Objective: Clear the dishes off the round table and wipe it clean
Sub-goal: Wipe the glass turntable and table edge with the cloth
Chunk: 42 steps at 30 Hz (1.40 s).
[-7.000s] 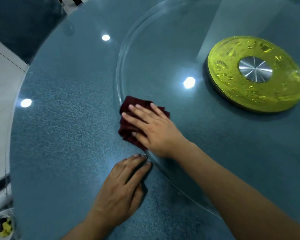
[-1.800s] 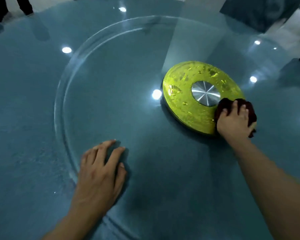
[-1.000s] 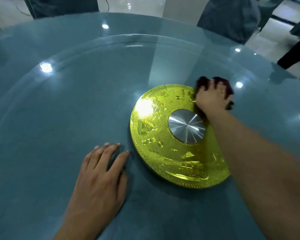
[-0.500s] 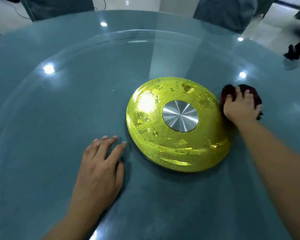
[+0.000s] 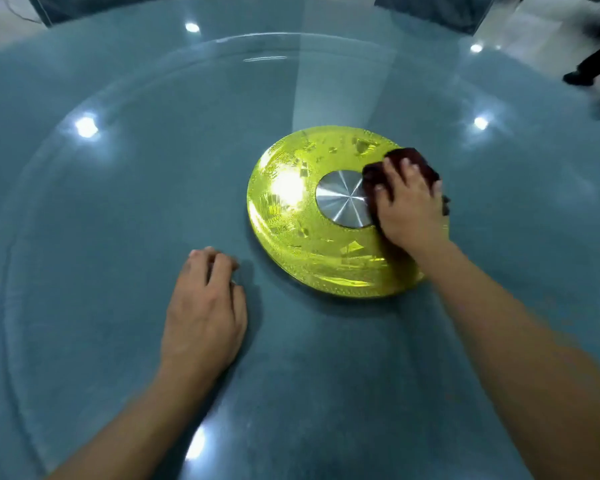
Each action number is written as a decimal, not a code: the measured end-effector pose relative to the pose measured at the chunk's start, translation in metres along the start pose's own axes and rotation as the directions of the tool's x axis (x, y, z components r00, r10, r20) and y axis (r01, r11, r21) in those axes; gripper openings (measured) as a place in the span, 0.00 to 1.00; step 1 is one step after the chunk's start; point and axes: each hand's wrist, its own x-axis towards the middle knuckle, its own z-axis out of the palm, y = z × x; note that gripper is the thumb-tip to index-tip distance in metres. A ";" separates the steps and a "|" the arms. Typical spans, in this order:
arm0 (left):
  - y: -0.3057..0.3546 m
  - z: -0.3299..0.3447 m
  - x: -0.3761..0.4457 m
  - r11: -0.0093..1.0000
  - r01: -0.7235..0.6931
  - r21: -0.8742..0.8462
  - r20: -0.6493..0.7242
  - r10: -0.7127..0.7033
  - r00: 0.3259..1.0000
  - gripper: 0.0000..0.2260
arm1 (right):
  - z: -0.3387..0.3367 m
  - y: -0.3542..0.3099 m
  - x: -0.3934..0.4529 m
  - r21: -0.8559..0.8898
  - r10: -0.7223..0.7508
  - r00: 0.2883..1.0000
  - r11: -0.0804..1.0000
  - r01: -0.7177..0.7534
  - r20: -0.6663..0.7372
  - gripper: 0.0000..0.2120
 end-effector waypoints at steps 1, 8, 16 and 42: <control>0.001 0.001 -0.001 1.000 0.003 0.010 0.003 -0.003 1.000 0.09 | -0.010 0.035 0.004 0.013 0.172 0.985 0.985 -0.172 -0.002 0.27; 0.001 -0.002 0.000 0.999 0.031 -0.006 0.027 -0.031 0.999 0.06 | 0.021 -0.104 -0.087 0.001 -0.311 0.950 0.950 0.311 -0.022 0.30; -0.067 -0.073 -0.019 0.986 0.064 0.151 0.025 -0.068 0.997 0.12 | 0.020 -0.077 -0.059 0.040 -0.181 0.983 0.983 0.181 -0.014 0.27; -0.087 -0.088 -0.082 0.974 0.190 0.127 0.008 -0.193 0.981 0.13 | -0.013 0.051 0.010 0.029 0.298 0.955 0.954 -0.298 -0.004 0.35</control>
